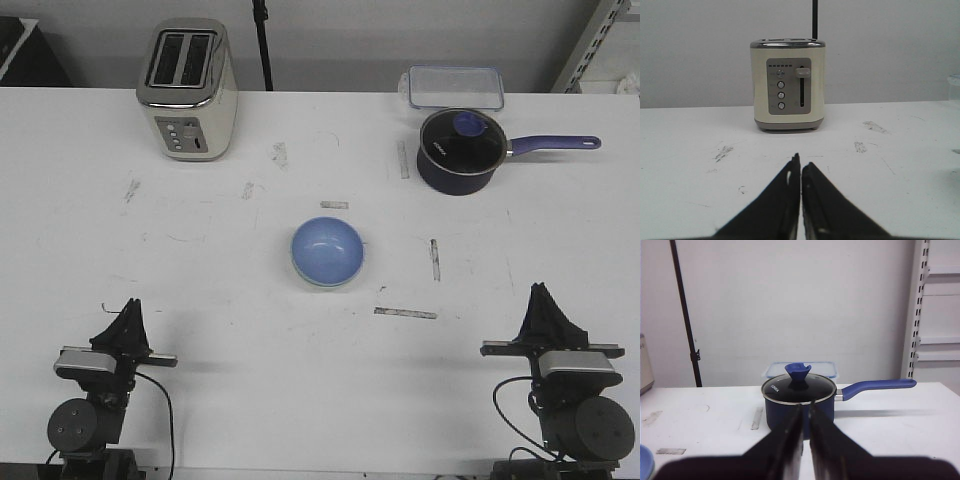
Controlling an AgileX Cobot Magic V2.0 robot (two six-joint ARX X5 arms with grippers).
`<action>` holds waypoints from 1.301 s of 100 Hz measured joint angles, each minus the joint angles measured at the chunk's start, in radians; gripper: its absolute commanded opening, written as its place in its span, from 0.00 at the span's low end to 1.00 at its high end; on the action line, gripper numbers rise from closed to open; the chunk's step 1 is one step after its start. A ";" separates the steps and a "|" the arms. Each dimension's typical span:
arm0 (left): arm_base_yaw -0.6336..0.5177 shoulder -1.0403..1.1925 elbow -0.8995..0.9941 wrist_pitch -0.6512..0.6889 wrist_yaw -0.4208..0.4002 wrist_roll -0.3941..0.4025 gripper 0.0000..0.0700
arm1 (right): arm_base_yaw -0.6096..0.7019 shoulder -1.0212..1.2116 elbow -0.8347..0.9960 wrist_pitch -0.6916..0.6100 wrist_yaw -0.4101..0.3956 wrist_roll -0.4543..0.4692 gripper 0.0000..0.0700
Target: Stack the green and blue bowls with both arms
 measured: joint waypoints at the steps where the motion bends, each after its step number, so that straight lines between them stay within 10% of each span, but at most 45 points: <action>1: 0.000 0.000 0.000 0.000 0.000 0.000 0.00 | -0.002 0.000 -0.003 0.001 0.000 0.000 0.02; 130: 0.000 0.000 0.000 0.000 0.000 0.000 0.00 | -0.058 -0.254 -0.418 0.104 -0.057 -0.045 0.02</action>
